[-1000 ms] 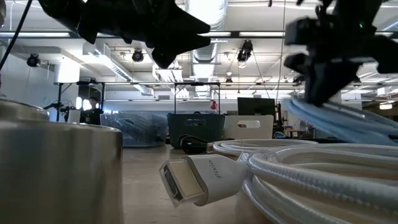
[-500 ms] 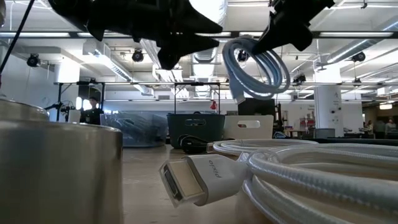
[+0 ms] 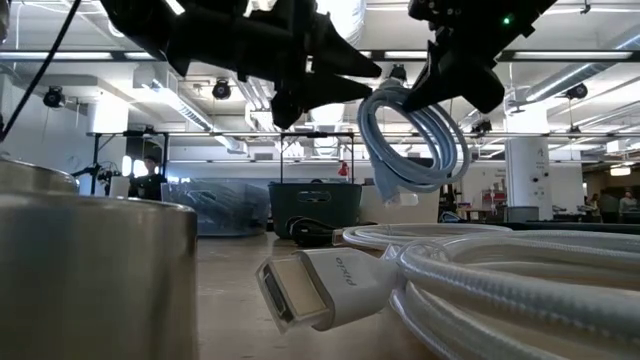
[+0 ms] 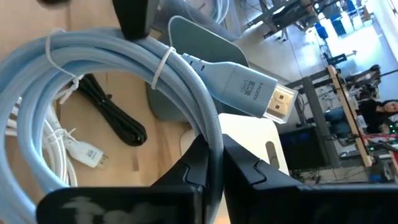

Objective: Sort HDMI cables
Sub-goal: Put the blue HDMI cable into the black bin

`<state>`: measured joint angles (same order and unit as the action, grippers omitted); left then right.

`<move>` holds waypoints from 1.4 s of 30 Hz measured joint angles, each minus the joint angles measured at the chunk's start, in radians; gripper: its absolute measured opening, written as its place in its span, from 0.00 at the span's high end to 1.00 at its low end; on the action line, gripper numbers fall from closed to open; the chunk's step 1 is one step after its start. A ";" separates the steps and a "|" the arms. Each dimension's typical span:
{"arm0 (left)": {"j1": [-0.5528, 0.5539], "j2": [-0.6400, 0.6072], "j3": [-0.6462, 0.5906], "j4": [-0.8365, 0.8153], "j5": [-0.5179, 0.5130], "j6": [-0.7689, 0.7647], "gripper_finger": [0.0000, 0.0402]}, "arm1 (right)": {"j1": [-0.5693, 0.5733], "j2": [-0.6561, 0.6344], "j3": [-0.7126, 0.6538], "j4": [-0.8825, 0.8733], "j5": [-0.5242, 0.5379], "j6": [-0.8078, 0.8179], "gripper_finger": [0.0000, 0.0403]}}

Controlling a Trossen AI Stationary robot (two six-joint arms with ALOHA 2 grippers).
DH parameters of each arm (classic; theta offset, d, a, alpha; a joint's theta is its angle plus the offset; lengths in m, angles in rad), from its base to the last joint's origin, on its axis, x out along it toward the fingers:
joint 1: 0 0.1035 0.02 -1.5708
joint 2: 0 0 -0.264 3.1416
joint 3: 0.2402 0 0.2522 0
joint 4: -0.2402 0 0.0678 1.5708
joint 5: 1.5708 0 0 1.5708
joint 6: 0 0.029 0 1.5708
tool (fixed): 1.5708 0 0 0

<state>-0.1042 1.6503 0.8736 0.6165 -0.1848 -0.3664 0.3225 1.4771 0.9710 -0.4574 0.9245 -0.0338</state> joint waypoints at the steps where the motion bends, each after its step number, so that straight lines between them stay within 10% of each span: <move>1: 0.003 0.003 0.002 -0.002 0.000 0.000 0.60 | 0.000 0.000 0.000 -0.001 0.002 0.002 0.94; 17: 0.011 -0.019 0.003 -0.116 -0.150 0.024 0.60 | 0.000 -0.014 0.000 -0.009 -0.017 0.031 0.95; 42: 0.011 -0.019 0.003 -0.121 -0.032 0.003 0.60 | 0.001 -0.004 -0.001 0.018 -0.020 0.004 0.95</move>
<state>-0.0929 1.6314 0.8768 0.4957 -0.2166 -0.3630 0.3233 1.4727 0.9699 -0.4397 0.9042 -0.0295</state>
